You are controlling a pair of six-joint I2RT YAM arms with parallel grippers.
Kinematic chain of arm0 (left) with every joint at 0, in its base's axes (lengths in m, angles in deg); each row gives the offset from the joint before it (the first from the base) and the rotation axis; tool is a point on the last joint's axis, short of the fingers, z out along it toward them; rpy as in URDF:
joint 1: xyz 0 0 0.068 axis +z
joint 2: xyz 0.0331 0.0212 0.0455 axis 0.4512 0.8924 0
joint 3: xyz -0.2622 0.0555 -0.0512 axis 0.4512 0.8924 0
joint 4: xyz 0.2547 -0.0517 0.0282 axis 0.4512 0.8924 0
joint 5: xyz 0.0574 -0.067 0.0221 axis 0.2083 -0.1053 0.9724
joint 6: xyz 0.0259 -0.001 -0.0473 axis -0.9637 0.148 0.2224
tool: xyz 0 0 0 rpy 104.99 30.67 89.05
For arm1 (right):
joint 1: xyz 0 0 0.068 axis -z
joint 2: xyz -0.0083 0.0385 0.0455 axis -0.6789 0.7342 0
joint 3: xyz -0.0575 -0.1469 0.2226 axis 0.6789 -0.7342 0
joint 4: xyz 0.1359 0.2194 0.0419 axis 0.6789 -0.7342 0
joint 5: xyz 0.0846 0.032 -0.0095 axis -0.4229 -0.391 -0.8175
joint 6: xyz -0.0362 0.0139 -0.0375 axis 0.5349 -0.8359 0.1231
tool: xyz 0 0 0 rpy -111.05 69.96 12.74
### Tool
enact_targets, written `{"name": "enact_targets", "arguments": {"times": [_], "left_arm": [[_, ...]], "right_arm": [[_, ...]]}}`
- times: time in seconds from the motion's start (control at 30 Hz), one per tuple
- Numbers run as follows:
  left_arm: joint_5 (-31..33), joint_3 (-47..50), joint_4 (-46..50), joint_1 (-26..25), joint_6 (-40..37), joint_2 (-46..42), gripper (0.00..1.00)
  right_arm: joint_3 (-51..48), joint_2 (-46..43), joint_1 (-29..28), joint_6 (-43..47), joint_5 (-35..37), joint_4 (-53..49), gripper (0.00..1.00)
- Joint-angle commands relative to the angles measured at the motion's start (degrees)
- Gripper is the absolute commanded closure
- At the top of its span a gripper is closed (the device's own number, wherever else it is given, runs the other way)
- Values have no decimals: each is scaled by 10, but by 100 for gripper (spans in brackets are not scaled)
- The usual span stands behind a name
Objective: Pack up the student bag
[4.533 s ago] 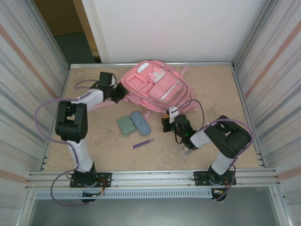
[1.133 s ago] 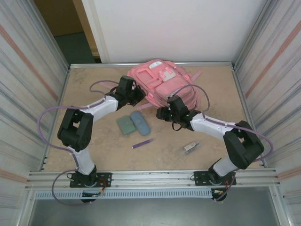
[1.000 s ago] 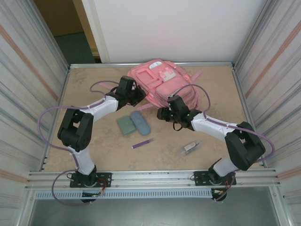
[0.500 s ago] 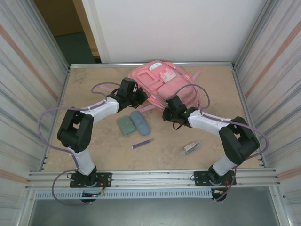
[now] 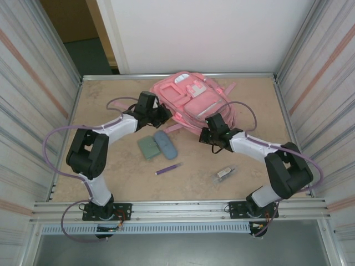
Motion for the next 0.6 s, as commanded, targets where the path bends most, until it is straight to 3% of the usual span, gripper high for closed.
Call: {"name": "enact_targets", "arguments": {"times": [0.0, 0.2, 0.4, 0.47, 0.57], "left_arm": [[-11, -13, -5, 40, -32, -6, 100], [-144, -86, 20, 87, -60, 74, 100], [-149, -232, 121, 109, -165, 168, 94], [-190, -252, 103, 121, -137, 209, 95], [-267, -259, 30, 142, -63, 244, 79]], "right_arm": [[-7, -37, 14, 34, 13, -38, 100], [-1, -31, 7, 56, -10, -53, 100], [45, -2, -78, 71, -19, -19, 100], [95, 20, -99, 63, -21, -50, 100], [138, 41, -121, 48, -24, -59, 100]]}}
